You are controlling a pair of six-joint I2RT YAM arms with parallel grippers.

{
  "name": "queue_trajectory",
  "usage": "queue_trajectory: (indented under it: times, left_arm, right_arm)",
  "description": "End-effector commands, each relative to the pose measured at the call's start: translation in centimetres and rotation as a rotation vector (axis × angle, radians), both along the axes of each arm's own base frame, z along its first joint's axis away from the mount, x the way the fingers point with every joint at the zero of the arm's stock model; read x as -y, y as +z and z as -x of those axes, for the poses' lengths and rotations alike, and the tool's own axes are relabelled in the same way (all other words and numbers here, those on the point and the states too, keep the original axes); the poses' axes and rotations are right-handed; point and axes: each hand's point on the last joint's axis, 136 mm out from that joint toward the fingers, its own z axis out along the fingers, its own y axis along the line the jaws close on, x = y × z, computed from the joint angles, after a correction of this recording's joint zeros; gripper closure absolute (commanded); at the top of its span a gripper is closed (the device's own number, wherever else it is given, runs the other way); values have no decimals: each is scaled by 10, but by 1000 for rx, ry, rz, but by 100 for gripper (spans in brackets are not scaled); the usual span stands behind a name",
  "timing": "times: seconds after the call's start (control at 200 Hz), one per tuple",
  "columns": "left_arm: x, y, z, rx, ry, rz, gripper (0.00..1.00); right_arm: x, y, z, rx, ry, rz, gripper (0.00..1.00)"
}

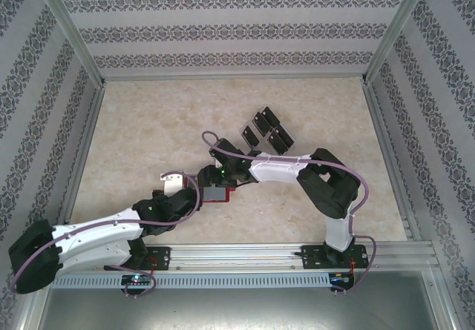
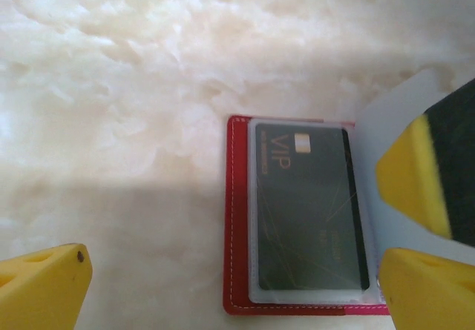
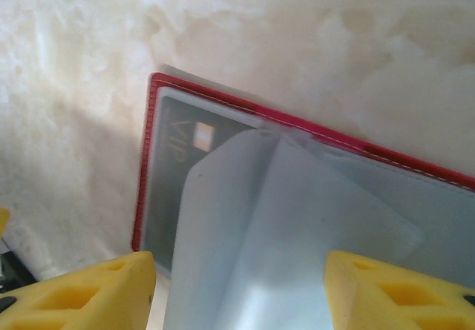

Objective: Put the credit cards into the card holder

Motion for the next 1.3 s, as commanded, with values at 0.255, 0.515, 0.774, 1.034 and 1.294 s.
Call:
queue_trajectory:
  times: [0.255, 0.515, 0.774, 1.034, 1.294]
  left_arm:
    - [-40, 43, 10, 114, 105, 28, 0]
    - [-45, 49, 11, 128, 123, 29, 0]
    - [-39, 53, 6, 125, 112, 29, 0]
    - [-25, 34, -12, -31, 87, 124, 0]
    - [-7, 13, -42, -216, 14, 200, 0]
  right_arm:
    - [-37, 12, -1, -13, 42, -38, 38]
    - [-61, -9, -2, -53, 68, -19, 38]
    - [-47, 46, -34, 45, 35, -96, 38]
    - [57, 95, -81, 199, -44, 47, 39]
    - [147, 78, -125, 268, -29, 389, 44]
